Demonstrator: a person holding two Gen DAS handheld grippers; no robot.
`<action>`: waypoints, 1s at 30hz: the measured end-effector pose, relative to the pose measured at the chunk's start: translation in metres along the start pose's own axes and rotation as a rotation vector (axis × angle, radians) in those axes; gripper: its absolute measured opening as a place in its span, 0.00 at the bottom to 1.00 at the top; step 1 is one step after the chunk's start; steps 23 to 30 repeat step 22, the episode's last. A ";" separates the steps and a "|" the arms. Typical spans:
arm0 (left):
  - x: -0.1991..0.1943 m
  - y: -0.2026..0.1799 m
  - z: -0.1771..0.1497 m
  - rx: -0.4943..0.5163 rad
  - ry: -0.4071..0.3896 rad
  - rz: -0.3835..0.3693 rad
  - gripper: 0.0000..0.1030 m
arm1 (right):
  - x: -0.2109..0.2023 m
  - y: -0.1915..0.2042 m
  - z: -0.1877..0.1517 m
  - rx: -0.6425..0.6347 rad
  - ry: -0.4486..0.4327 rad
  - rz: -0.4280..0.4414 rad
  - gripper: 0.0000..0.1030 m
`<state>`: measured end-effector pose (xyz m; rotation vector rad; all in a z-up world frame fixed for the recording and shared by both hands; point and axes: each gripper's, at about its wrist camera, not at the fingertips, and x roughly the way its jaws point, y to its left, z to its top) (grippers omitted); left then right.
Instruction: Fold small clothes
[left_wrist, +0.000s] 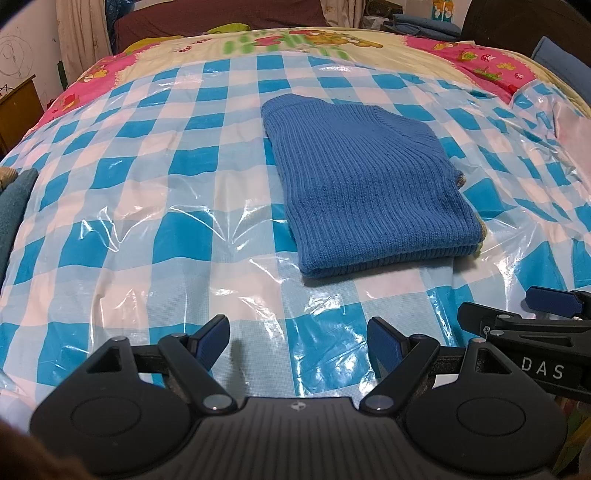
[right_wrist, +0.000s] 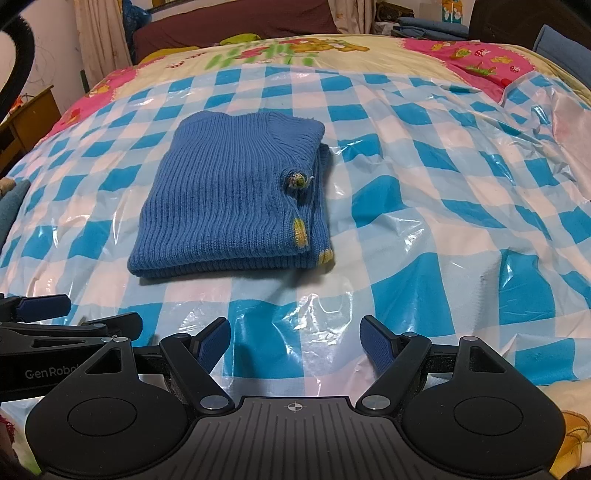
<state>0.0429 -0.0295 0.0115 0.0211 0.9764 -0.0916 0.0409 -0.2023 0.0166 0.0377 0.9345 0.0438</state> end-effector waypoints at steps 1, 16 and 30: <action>0.000 0.000 0.000 0.000 0.000 0.000 0.83 | 0.000 0.000 0.000 0.000 0.000 0.000 0.76; -0.002 -0.001 0.000 0.005 -0.005 0.002 0.83 | 0.000 0.000 0.000 0.001 0.000 0.001 0.76; -0.003 0.000 0.000 0.004 -0.009 0.003 0.83 | 0.000 -0.001 0.000 0.002 -0.001 0.000 0.76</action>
